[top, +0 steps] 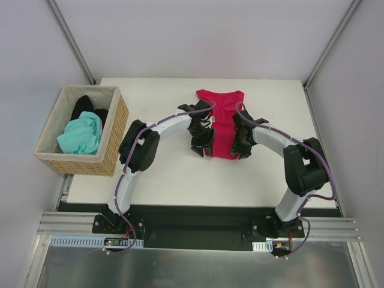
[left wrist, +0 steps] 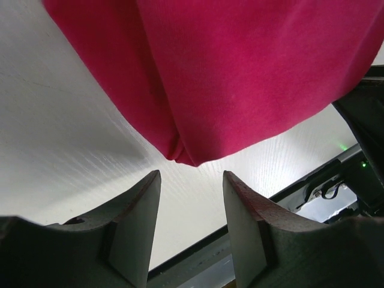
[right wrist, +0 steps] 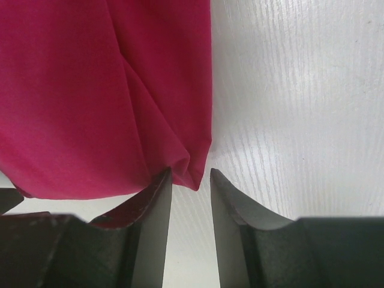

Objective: Fold and stack the t-shirts
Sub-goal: Grab one side of the 2/3 rectangular tshirt with both arms

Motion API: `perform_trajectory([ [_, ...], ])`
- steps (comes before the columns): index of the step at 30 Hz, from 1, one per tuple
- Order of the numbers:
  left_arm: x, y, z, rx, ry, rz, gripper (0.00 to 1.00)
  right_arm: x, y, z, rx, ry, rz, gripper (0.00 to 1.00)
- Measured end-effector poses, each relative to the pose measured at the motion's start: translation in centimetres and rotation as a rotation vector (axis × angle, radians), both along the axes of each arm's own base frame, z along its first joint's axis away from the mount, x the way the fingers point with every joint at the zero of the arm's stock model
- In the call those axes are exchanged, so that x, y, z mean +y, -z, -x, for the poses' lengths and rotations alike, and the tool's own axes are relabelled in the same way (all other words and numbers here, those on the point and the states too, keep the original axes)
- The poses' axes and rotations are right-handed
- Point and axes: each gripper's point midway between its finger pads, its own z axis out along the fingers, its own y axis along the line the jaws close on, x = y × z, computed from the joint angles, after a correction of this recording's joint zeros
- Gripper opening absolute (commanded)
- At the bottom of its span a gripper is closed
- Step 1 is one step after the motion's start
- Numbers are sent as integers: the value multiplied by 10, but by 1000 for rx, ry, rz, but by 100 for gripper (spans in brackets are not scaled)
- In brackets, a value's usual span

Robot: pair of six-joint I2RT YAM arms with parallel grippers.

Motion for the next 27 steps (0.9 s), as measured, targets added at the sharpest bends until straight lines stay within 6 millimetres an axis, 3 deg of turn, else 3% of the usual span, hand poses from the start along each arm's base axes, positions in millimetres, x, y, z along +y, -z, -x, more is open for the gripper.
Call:
perform_trajectory([
  [7,-2,9,-3,8,0,-7,45,0,0,0,-1,-4,1,34],
  [17,-11,15,-14,2,-5,4,27,-3,-1,-3,-4,-7,1,32],
  [25,-12,16,-14,3,-7,4,17,-4,1,-4,5,-10,-3,16],
  [27,-12,16,-14,4,-8,3,15,-3,5,-4,16,-12,-5,8],
])
